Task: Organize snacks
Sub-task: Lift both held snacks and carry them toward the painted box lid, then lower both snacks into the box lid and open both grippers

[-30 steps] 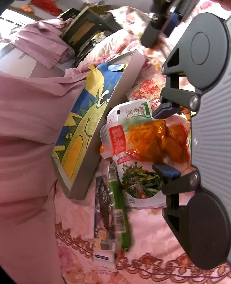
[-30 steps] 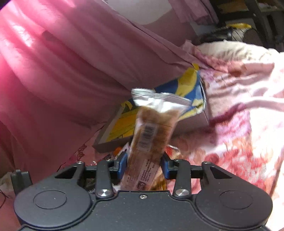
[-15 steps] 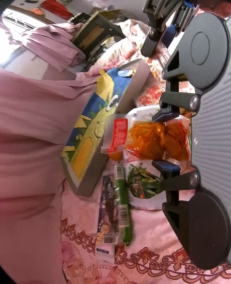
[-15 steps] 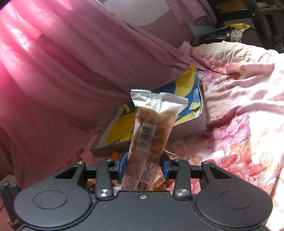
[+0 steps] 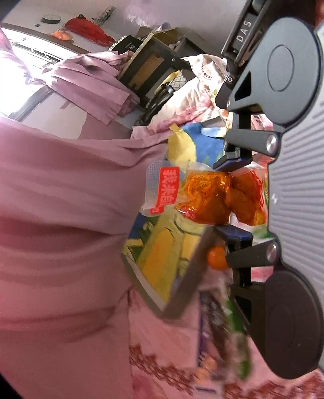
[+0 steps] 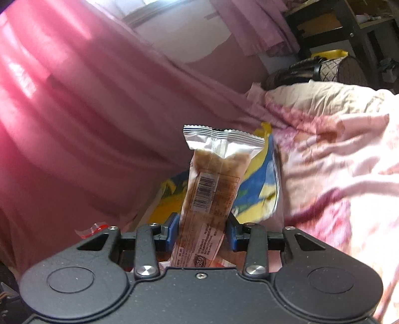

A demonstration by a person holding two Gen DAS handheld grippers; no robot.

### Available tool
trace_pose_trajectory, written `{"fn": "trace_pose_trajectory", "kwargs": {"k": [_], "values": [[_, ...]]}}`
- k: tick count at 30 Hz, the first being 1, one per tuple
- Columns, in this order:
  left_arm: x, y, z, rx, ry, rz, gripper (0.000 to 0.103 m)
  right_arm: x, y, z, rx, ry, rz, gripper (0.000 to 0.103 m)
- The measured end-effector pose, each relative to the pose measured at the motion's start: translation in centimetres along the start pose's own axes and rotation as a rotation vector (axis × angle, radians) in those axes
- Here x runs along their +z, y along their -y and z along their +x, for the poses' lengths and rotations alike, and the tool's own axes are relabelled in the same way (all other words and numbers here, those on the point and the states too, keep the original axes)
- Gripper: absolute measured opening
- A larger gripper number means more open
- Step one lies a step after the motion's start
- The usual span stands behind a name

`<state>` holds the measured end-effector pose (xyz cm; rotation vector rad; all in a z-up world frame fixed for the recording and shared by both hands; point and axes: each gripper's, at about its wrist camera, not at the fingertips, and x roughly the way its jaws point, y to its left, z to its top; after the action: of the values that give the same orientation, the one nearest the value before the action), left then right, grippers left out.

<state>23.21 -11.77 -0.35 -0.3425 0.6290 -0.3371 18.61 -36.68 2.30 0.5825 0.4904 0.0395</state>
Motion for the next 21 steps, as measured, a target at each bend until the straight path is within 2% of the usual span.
{"fn": "trace_pose_trajectory", "kwargs": {"k": [6, 10, 15, 21], "values": [[2.9, 1.6, 3.9, -0.010, 0.008, 0.021, 0.050, 2.6, 1.5, 2.4, -0.010, 0.077, 0.018, 0.041], [4.1, 2.2, 6.7, -0.007, -0.015, 0.031, 0.050, 4.0, 2.3, 4.5, -0.021, 0.072, 0.015, 0.041], [4.2, 2.4, 9.8, 0.009, -0.080, 0.035, 0.050, 4.7, 3.1, 7.5, -0.035, 0.008, -0.009, 0.041], [3.5, 2.0, 12.7, 0.038, -0.182, 0.042, 0.050, 3.8, 3.7, 10.5, -0.030, -0.079, -0.018, 0.041]]}}
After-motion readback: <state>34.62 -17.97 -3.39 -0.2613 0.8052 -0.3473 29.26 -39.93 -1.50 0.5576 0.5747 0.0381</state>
